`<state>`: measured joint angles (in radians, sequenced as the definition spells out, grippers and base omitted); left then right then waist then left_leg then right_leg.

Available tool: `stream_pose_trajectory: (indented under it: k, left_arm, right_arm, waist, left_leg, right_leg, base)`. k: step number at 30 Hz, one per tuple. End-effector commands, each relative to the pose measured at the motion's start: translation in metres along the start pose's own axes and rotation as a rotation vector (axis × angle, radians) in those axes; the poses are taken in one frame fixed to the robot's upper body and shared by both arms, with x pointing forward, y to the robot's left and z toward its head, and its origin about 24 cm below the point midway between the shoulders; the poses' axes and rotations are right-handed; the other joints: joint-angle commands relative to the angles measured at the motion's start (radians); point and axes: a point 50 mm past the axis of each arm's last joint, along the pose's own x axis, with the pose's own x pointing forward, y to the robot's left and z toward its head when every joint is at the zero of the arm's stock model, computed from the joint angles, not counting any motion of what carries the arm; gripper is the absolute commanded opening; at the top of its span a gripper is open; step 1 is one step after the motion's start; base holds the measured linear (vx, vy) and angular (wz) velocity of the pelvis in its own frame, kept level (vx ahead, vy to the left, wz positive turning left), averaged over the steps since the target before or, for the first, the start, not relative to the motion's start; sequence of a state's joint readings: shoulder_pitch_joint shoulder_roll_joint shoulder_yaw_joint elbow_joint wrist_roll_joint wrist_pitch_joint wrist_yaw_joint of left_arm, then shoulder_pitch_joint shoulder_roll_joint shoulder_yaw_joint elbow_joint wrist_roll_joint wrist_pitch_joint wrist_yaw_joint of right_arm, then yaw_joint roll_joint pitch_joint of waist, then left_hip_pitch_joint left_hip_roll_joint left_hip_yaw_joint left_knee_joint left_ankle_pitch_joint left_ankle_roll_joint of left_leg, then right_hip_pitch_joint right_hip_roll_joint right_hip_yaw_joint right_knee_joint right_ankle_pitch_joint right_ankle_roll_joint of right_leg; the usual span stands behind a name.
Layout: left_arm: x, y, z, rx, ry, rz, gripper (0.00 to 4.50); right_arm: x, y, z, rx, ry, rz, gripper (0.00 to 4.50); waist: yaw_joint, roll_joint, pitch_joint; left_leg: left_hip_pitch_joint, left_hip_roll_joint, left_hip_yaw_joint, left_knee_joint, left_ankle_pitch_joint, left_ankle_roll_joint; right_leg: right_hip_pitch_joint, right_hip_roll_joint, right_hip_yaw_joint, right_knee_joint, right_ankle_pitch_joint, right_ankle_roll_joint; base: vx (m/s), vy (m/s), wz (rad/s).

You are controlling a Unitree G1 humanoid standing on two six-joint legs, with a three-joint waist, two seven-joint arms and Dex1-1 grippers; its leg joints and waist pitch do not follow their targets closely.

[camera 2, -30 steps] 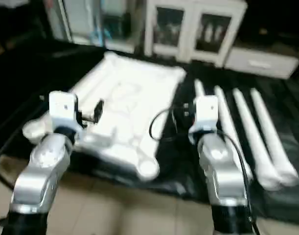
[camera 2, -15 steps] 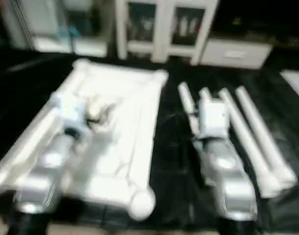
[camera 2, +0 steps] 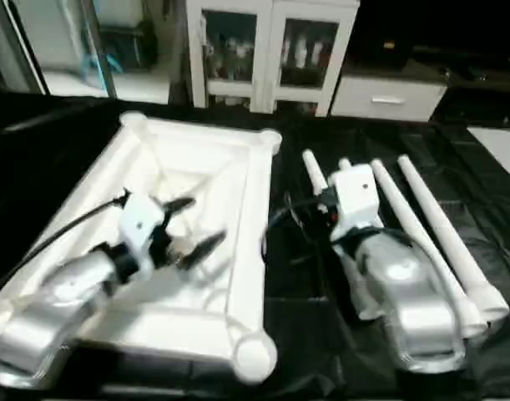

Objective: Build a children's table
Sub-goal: Move to table

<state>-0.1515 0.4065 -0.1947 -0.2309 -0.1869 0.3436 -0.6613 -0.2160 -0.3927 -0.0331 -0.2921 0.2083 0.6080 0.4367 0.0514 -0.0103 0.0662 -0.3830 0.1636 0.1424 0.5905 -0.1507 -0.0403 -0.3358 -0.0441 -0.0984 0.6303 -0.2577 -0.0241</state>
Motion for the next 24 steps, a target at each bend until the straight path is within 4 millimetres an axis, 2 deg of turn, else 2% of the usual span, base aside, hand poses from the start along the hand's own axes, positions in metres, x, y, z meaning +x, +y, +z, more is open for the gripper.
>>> stream_pose_trajectory:
  k: [1,2,3,4,5,6,7,8,9,10,11,12,13,14,15,16,17,18,19,20,21,22,23,24]
  left_arm:
    - [0.003,-0.002,0.001,-0.001,-0.013,-0.092,4.46]
    - [0.0,-0.001,0.0,-0.023,0.008,-0.158,4.46]
    - [-0.002,-0.002,-0.001,-0.04,0.023,-0.202,4.46]
    - [-0.005,-0.002,-0.002,-0.049,0.055,-0.247,4.46]
    - [-0.009,0.0,-0.003,-0.038,0.103,-0.292,4.46]
    - [-0.009,0.0,-0.003,-0.038,0.103,-0.292,4.46]
    - [-0.011,0.001,-0.003,-0.027,0.122,-0.306,4.46]
    - [-0.013,0.003,-0.004,-0.01,0.157,-0.336,4.46]
    - [-0.015,0.006,-0.004,0.01,0.186,-0.359,4.46]
    - [-0.018,0.008,-0.007,0.067,0.24,-0.409,4.46]
    - [-0.018,0.008,-0.009,0.083,0.251,-0.421,4.46]
    - [-0.017,0.009,-0.009,0.088,0.254,-0.423,4.46]
    - [-0.015,0.009,-0.01,0.093,0.256,-0.425,4.46]
    - [-0.015,0.009,-0.01,0.094,0.256,-0.425,4.46]
    - [-0.013,0.008,-0.012,0.088,0.271,-0.455,4.46]
    - [-0.013,0.007,-0.013,0.09,0.283,-0.469,4.46]
    - [-0.014,0.005,-0.017,0.103,0.322,-0.503,4.46]
    - [-0.014,0.005,-0.018,0.11,0.334,-0.51,4.46]
    - [-0.014,0.005,-0.019,0.118,0.346,-0.517,4.46]
    - [-0.012,0.007,-0.022,0.147,0.383,-0.528,4.46]
    - [-0.012,0.007,-0.022,0.151,0.385,-0.528,4.46]
    - [-0.01,0.009,-0.023,0.168,0.391,-0.519,4.46]
    - [-0.008,0.012,-0.023,0.176,0.392,-0.503,4.46]
    - [-0.006,0.014,-0.023,0.184,0.385,-0.485,4.46]
  right_arm:
    - [-0.004,-0.001,0.004,-0.022,-0.004,0.118,4.5]
    - [-0.007,0.0,0.002,-0.055,0.024,0.206,4.5]
    - [-0.009,0.001,0.001,-0.076,0.045,0.26,4.5]
    - [-0.013,0.003,-0.001,-0.105,0.077,0.323,4.5]
    - [-0.018,0.003,-0.004,-0.13,0.118,0.402,4.5]
    - [-0.018,0.003,-0.004,-0.13,0.118,0.402,4.5]
    - [-0.021,0.003,-0.005,-0.134,0.132,0.431,4.5]
    - [-0.024,0.004,-0.005,-0.132,0.148,0.478,4.5]
    - [-0.026,0.005,-0.005,-0.126,0.16,0.517,4.5]
    - [-0.029,0.007,-0.005,-0.121,0.175,0.567,4.5]
    - [-0.029,0.008,-0.005,-0.122,0.178,0.572,4.5]
    - [-0.029,0.008,-0.006,-0.123,0.18,0.571,4.5]
    - [-0.029,0.008,-0.007,-0.126,0.183,0.57,4.5]
    - [-0.029,0.008,-0.007,-0.126,0.183,0.569,4.5]
    - [-0.03,0.009,-0.01,-0.117,0.182,0.562,4.5]
    - [-0.03,0.009,-0.011,-0.115,0.183,0.562,4.5]
    - [-0.031,0.011,-0.013,-0.115,0.186,0.563,4.5]
    - [-0.032,0.011,-0.013,-0.117,0.188,0.562,4.5]
    - [-0.032,0.011,-0.014,-0.119,0.19,0.56,4.5]
    - [-0.033,0.012,-0.015,-0.125,0.192,0.56,4.5]
    - [-0.033,0.012,-0.015,-0.125,0.192,0.559,4.5]
    - [-0.033,0.011,-0.014,-0.125,0.19,0.558,4.5]
    - [-0.033,0.011,-0.014,-0.125,0.189,0.556,4.5]
    - [-0.033,0.011,-0.014,-0.124,0.186,0.555,4.5]
  waist:
    - [-0.014,0.011,-0.033]
    - [-0.011,0.016,-0.035]
    - [-0.013,0.011,-0.034]
    - [-0.014,0.011,-0.033]
    - [-0.015,0.008,-0.031]
    - [-0.015,0.008,-0.029]
    - [-0.017,0.011,-0.028]
    - [-0.021,0.009,-0.029]
    - [-0.019,0.02,-0.028]
    - [-0.017,0.025,-0.031]
    - [-0.003,0.032,-0.031]
    - [0.037,0.03,-0.038]
    - [0.043,-0.002,-0.042]
    - [0.019,-0.047,-0.037]
    - [0.014,-0.019,-0.014]
    - [0.013,-0.026,-0.007]
    - [0.03,0.007,-0.023]
    - [0.005,0.035,-0.014]
    - [-0.006,0.057,-0.022]
    - [-0.01,0.076,-0.024]
    - [-0.009,0.07,-0.021]
    - [-0.003,0.067,-0.016]
    - [0.019,0.062,-0.014]
    - [0.025,0.04,-0.015]
  left_leg:
    - [0.042,0.073,-0.059,-0.108,-0.804,-0.155]
    - [0.045,0.074,-0.055,-0.113,-0.828,-0.16]
    - [0.04,0.071,-0.052,-0.116,-0.824,-0.16]
    - [0.037,0.068,-0.053,-0.115,-0.813,-0.16]
    - [0.037,0.064,-0.055,-0.106,-0.798,-0.15]
    - [0.044,0.062,-0.054,-0.097,-0.784,-0.141]
    - [0.047,0.062,-0.057,-0.093,-0.784,-0.138]
    - [0.045,0.062,-0.059,-0.093,-0.783,-0.135]
    - [0.024,0.073,-0.059,-0.137,-0.866,-0.147]
    - [0.011,0.076,-0.055,-0.158,-0.893,-0.156]
    - [-0.017,0.077,-0.023,-0.212,-0.955,-0.176]
    - [-0.054,0.061,0.036,-0.25,-0.907,-0.181]
    - [-0.026,0.051,0.064,-0.23,-0.766,-0.16]
    - [0.079,0.023,0.045,-0.047,-0.582,-0.139]
    - [0.051,-0.039,-0.066,0.147,-0.075,-0.003]
    - [0.022,-0.038,-0.088,0.136,-0.088,-0.011]
    - [0.041,0.013,-0.095,0.044,-0.241,-0.052]
    - [0.081,0.068,-0.114,-0.059,-0.594,-0.077]
    - [0.081,0.094,-0.131,-0.098,-0.756,-0.08]
    - [0.052,0.102,-0.123,-0.155,-0.987,-0.061]
    - [0.042,0.095,-0.111,-0.167,-0.999,-0.054]
    - [0.026,0.092,-0.098,-0.185,-1.009,-0.054]
    - [0.016,0.079,-0.057,-0.195,-0.974,-0.06]
    - [0.032,0.064,-0.038,-0.173,-0.889,-0.06]
  right_leg:
    - [-0.004,-0.108,0.049,-0.116,-0.564,-0.035]
    - [-0.002,-0.107,0.049,-0.113,-0.539,-0.038]
    - [-0.003,-0.11,0.053,-0.108,-0.525,-0.047]
    - [-0.004,-0.116,0.055,-0.111,-0.534,-0.049]
    - [-0.006,-0.128,0.053,-0.122,-0.583,-0.044]
    - [-0.014,-0.136,0.053,-0.133,-0.623,-0.039]
    - [-0.016,-0.138,0.047,-0.14,-0.634,-0.037]
    - [-0.011,-0.136,0.041,-0.14,-0.631,-0.033]
    - [0.009,-0.104,0.029,-0.1,-0.544,-0.035]
    - [0.021,-0.091,0.028,-0.071,-0.484,-0.046]
    - [0.037,-0.052,0.019,0.006,-0.38,-0.066]
    - [0.065,-0.032,0.03,0.095,-0.351,-0.067]
    - [0.031,-0.047,0.064,0.067,-0.46,-0.056]
    - [-0.085,-0.12,0.092,-0.096,-0.746,-0.03]
    - [-0.077,-0.193,0.167,-0.216,-0.993,-0.048]
    - [-0.035,-0.19,0.154,-0.188,-0.916,-0.068]
    - [0.0,-0.157,0.096,-0.132,-0.651,-0.092]
    - [-0.029,-0.061,0.054,-0.086,-0.386,-0.086]
    - [-0.016,-0.052,0.048,-0.061,-0.252,-0.081]
    - [0.026,-0.059,0.022,0.005,-0.013,-0.08]
    - [0.036,-0.061,0.023,0.01,-0.027,-0.068]
    - [0.049,-0.057,0.024,0.028,-0.077,-0.053]
    - [0.055,-0.052,0.044,0.043,-0.22,-0.035]
    - [0.036,-0.058,0.067,0.01,-0.383,-0.016]
  base:
    - [-0.054,0.084,-0.18]
    - [-0.046,0.082,-0.15]
    - [-0.046,0.082,-0.15]
    - [-0.037,0.076,-0.14]
    - [-0.042,0.066,-0.16]
    - [-0.042,0.066,-0.16]
    - [-0.062,0.055,-0.18]
    - [-0.06,0.054,-0.22]
    - [-0.06,0.054,-0.22]
    - [-0.045,0.049,-0.2]
    - [-0.106,0.023,-0.05]
    - [-0.106,0.023,-0.05]
    - [-0.096,-0.036,0.11]
    - [-0.06,-0.074,0.15]
    - [-0.06,-0.074,0.15]
    - [0.0,0.0,0.0]
    - [-0.002,0.07,-0.11]
    - [-0.002,0.07,-0.11]
    - [-0.076,0.053,0.12]
    - [-0.118,0.042,0.07]
    - [-0.118,0.042,0.07]
    - [-0.099,0.027,0.05]
    - [-0.082,-0.042,0.14]
    - [-0.082,-0.042,0.14]
